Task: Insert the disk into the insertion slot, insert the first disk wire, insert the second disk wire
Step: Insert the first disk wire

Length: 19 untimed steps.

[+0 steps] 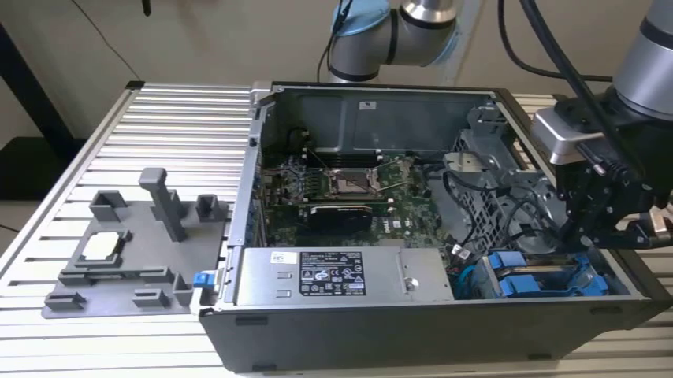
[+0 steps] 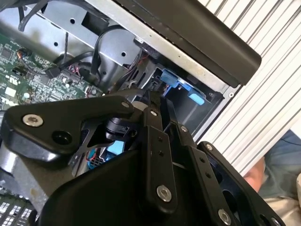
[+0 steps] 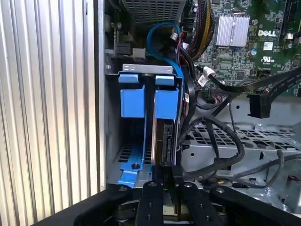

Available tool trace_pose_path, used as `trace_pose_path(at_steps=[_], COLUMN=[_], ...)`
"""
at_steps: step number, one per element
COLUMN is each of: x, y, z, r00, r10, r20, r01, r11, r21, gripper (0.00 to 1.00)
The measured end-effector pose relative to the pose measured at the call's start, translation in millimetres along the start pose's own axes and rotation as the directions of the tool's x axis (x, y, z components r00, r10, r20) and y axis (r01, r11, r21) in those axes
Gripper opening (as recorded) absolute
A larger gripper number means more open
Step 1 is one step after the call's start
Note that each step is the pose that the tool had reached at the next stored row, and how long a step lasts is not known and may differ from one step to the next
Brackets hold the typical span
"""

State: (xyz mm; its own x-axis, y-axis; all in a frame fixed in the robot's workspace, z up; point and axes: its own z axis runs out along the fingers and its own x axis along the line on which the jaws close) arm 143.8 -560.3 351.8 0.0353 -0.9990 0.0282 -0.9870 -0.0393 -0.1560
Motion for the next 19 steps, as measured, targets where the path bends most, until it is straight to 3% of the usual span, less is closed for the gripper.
trace_pose_path(at_steps=[7,19], x=[-4.0,-4.9], y=[1.0,1.8], z=[4.8,10.4], r00=[0.9997,0.9992], r10=[0.023,0.04], r20=[-0.0036,-0.0064], r01=[-0.023,-0.04], r11=[0.9997,0.9992], r21=[-0.0003,0.0052], gripper=[0.19,0.19])
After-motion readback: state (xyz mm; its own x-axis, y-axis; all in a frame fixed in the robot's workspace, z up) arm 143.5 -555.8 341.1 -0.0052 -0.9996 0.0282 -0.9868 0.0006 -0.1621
